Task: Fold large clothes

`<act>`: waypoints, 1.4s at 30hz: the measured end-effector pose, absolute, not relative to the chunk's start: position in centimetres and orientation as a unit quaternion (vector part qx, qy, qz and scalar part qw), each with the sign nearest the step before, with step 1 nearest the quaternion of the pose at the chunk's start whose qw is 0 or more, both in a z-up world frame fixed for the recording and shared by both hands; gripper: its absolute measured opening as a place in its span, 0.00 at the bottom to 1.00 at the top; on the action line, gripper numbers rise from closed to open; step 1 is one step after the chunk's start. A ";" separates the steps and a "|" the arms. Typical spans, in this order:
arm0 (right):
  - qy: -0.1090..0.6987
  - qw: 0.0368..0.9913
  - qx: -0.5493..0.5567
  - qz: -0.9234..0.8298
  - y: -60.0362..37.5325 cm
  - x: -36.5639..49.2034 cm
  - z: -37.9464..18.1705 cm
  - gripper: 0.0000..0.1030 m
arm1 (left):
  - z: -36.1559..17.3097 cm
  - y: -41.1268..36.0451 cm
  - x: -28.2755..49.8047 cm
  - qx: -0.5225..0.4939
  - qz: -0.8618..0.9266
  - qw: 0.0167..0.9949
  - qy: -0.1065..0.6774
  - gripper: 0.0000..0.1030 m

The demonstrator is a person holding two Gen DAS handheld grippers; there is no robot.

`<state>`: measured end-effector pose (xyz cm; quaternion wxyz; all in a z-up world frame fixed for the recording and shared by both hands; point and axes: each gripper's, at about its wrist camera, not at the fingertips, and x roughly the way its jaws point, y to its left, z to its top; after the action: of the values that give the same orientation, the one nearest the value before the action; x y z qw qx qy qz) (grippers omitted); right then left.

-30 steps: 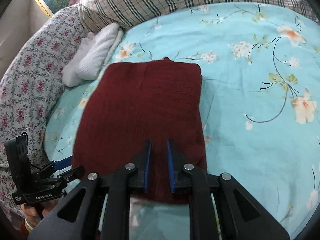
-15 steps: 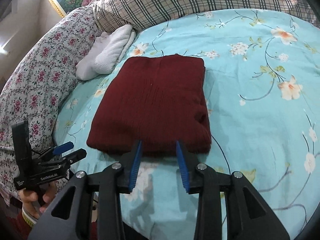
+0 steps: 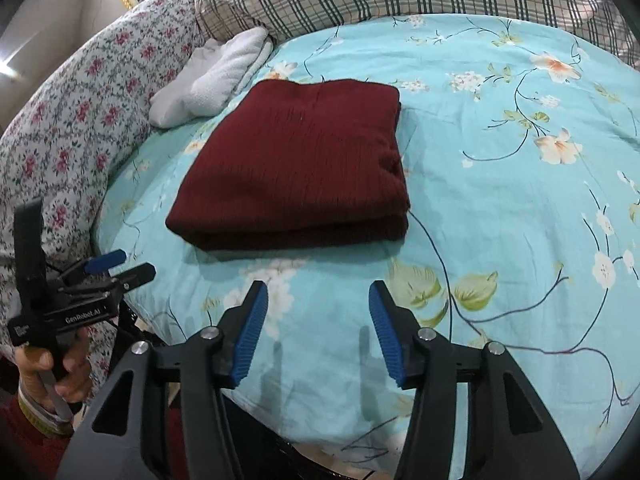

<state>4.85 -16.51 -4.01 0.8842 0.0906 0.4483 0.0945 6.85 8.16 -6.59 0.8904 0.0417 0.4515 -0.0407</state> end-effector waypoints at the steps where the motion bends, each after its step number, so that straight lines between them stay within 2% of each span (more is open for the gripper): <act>1: 0.450 0.883 0.090 0.095 -16.5 4.8 -4.1 0.57 | -6.6 8.2 6.9 0.042 -0.042 0.890 0.451 0.80; 7: 0.454 0.884 0.065 0.094 -15.9 4.5 -4.1 0.72 | -6.3 8.4 6.7 0.039 -0.057 0.888 0.456 0.80; 14: 0.445 0.889 0.014 0.110 -15.6 4.1 -0.8 0.83 | -1.2 9.3 5.3 0.046 -0.079 0.910 0.405 0.82; 15: 0.443 0.889 0.010 0.111 -15.7 4.1 -0.4 0.87 | -0.5 9.3 5.1 0.051 -0.078 0.913 0.398 0.83; 17: 0.438 0.892 0.004 0.113 -15.8 4.0 0.4 1.00 | 0.9 9.5 4.8 0.063 -0.067 0.920 0.381 0.84; 21: 0.437 0.891 0.018 0.121 -16.0 4.2 1.4 1.00 | 0.6 9.5 5.6 0.064 -0.053 0.920 0.384 0.94; 30: 0.460 0.880 0.011 0.114 -15.4 5.1 -1.0 1.00 | -3.2 7.2 7.1 0.074 -0.070 0.899 0.426 0.94; 42: 0.448 0.886 -0.007 0.120 -14.7 5.9 0.5 1.00 | -1.5 6.2 7.8 0.121 -0.040 0.899 0.419 0.94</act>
<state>5.92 -14.69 0.48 0.8858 -0.0074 0.4482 0.1204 7.77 6.24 -1.51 0.8988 0.1214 0.4193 -0.0400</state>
